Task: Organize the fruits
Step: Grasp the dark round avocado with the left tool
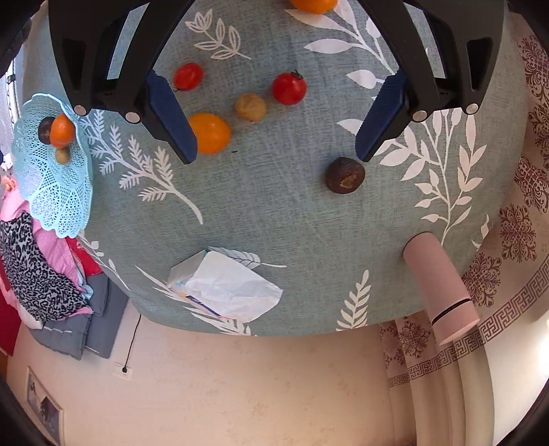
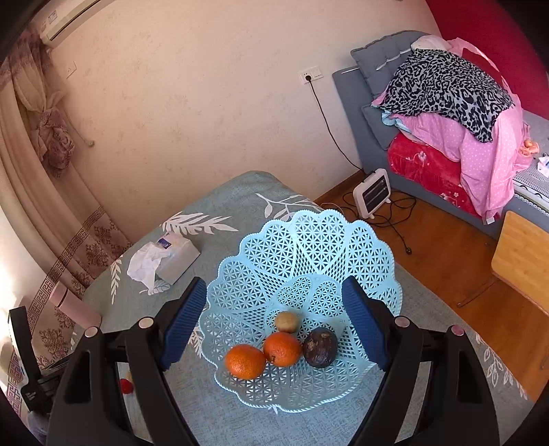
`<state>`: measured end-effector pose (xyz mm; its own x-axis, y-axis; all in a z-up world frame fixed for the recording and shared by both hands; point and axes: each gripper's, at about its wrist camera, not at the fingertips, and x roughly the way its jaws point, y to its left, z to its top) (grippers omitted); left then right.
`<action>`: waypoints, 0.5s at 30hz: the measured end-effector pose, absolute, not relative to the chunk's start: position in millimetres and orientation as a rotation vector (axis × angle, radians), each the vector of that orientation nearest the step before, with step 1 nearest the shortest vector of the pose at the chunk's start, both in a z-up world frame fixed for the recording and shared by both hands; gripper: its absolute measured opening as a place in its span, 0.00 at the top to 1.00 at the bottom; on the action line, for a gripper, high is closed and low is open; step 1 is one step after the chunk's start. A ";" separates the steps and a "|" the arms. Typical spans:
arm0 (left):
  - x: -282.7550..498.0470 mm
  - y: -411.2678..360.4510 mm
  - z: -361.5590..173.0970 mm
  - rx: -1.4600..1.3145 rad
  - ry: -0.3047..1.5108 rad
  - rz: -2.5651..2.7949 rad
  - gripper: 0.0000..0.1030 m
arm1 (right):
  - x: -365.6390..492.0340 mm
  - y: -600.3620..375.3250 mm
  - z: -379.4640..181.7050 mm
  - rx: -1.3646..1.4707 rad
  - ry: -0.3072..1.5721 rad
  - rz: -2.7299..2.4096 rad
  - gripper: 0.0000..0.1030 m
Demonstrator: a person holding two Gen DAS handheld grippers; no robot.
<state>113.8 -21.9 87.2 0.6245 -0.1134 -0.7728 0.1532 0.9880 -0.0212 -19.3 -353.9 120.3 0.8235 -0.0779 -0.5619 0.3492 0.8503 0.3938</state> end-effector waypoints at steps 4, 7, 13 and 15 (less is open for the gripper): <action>132.8 3.0 74.9 0.011 0.914 -0.081 0.10 | -12.7 -339.8 116.3 0.469 0.595 -0.201 0.20; 146.9 14.0 62.1 0.019 0.943 -0.038 0.10 | -9.1 -332.1 114.6 0.443 0.614 -0.171 0.20; 173.3 26.8 40.0 -0.025 1.006 -0.010 0.10 | -2.9 -318.9 106.2 0.412 0.652 -0.133 0.20; 179.9 27.6 34.3 -0.039 1.019 -0.006 0.10 | 0.5 -316.2 103.4 0.405 0.666 -0.126 0.20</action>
